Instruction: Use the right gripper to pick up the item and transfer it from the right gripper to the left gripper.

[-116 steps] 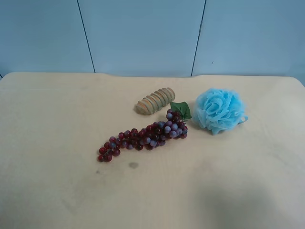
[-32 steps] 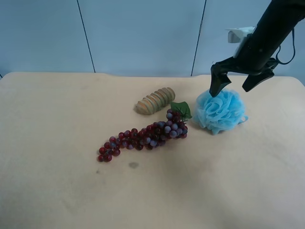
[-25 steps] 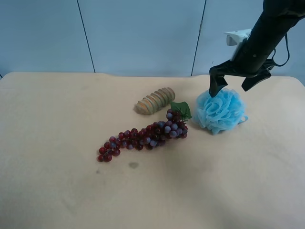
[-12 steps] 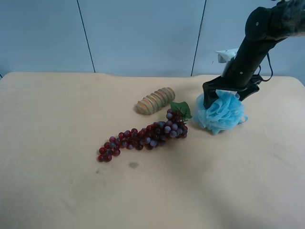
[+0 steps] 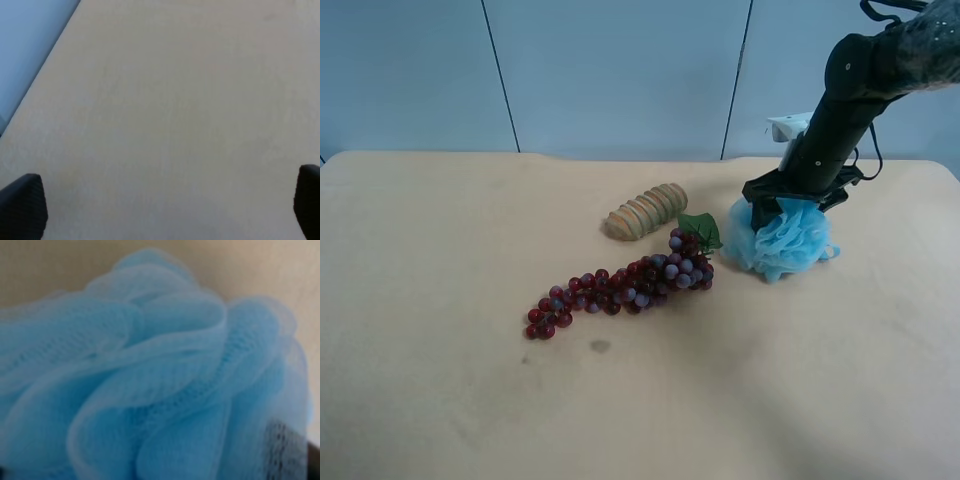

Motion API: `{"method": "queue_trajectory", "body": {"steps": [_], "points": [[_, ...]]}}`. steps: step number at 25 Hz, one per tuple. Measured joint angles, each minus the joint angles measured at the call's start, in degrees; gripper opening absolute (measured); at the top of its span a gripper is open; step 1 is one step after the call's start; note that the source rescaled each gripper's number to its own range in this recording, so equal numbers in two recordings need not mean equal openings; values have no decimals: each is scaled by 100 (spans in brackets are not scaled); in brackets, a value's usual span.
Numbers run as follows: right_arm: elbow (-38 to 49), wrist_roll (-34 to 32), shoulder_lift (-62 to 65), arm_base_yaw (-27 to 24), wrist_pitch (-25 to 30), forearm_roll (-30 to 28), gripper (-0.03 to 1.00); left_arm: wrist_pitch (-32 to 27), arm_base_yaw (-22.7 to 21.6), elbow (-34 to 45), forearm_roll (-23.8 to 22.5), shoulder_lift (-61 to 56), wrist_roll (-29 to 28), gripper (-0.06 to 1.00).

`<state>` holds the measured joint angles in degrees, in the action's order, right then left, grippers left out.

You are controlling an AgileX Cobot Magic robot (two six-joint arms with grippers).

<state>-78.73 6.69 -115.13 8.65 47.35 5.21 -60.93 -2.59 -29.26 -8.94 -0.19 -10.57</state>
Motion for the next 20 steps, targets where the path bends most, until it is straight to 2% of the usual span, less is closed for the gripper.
{"method": "queue_trajectory", "body": {"steps": [5, 7, 16, 20], "points": [[-32, 0, 0, 0, 1, 5, 19, 0, 0, 0, 0, 0, 0, 100], [-36, 0, 6, 0, 1, 5, 8, 0, 0, 0, 0, 0, 0, 100], [-62, 0, 6, 0, 29, 46, 8, 0, 0, 0, 0, 0, 0, 100], [-401, -2, 0, 0, 523, 213, 6, 0, 0, 0, 0, 0, 0, 100]]}}
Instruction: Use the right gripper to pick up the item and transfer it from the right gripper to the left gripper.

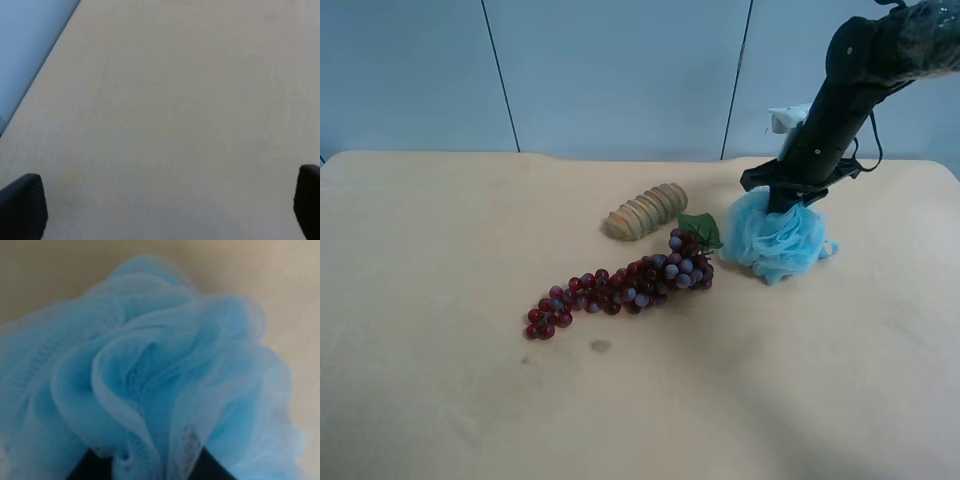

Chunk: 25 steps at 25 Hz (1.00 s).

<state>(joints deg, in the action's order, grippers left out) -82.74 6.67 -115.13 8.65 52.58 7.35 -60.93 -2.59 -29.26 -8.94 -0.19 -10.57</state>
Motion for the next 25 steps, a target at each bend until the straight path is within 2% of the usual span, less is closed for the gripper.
{"method": "queue_trajectory", "body": {"steps": [4, 7, 16, 25], "points": [[-552, 0, 0, 0, 738, 123, 4, 0, 0, 0, 0, 0, 0, 100], [-832, 0, 13, 0, 1032, 130, 4, 0, 0, 0, 0, 0, 0, 100], [-896, 0, 559, 0, 1438, 92, 4, 0, 0, 0, 0, 0, 0, 100], [-896, 0, 1488, 0, 1532, 132, 3, 0, 0, 0, 0, 0, 0, 100]]}}
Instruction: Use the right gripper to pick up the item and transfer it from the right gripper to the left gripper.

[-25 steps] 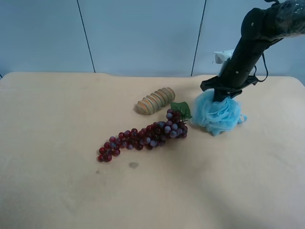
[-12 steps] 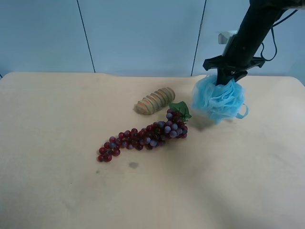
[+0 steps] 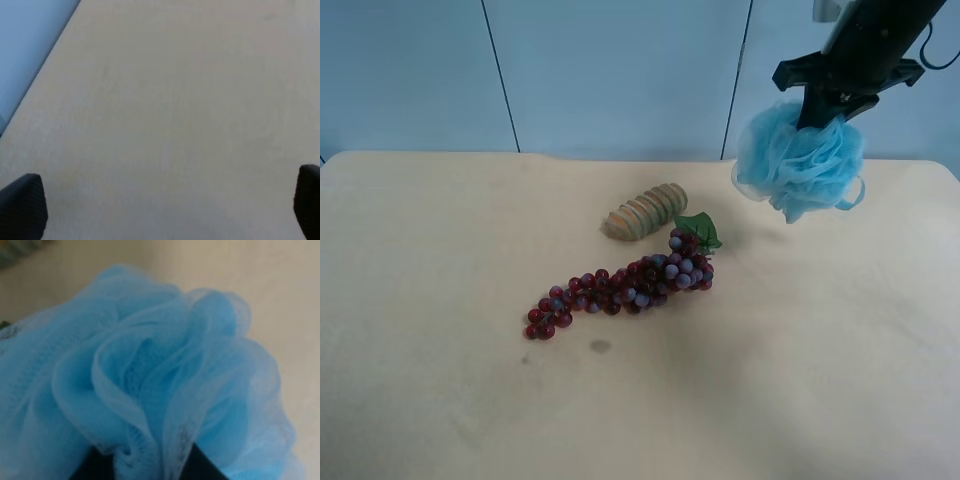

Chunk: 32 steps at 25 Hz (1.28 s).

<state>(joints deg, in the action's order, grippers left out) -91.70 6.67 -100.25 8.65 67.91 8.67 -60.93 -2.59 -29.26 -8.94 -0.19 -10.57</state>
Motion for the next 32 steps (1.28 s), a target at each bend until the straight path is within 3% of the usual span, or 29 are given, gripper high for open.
{"method": "queue_trajectory", "body": {"steps": [5, 14, 22, 26, 29, 32], "points": [[0, 153, 354, 188, 25, 205, 3, 0, 0, 0, 0, 0, 0, 100], [0, 548, 416, 1190, -21, 517, 3, 0, 0, 0, 113, 0, 309, 100], [0, 710, 416, 2092, -65, 714, 3, -6, 0, 0, 1196, 47, 1988, 100], [0, 821, 416, 2502, -81, 896, 2, 2, 36, 0, 1847, 494, 2491, 100], [0, 878, 416, 2752, -81, 1000, 2, 64, 324, -100, 2337, 937, 2901, 100], [0, 905, 416, 2918, -81, 1016, 2, 207, 728, -279, 2521, 1264, 3284, 100]]}}
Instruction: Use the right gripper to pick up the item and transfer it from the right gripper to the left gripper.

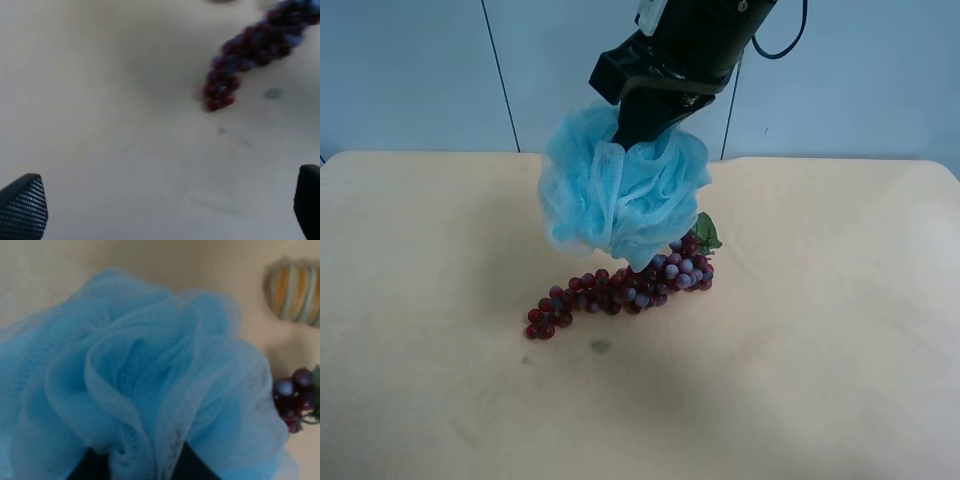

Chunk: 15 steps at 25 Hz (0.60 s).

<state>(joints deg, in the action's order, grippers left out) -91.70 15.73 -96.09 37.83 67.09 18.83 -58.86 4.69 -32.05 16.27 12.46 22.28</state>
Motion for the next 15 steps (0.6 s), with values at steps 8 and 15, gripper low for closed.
{"method": "queue_trajectory", "body": {"steps": [8, 15], "points": [[0, 102, 0, 27, 0, 277, 2, 204, 1048, -201, 44, 693, 477, 100], [0, 460, 0, 27, -4, 555, 2, 600, 1730, -202, 51, 1222, 678, 100]]}}
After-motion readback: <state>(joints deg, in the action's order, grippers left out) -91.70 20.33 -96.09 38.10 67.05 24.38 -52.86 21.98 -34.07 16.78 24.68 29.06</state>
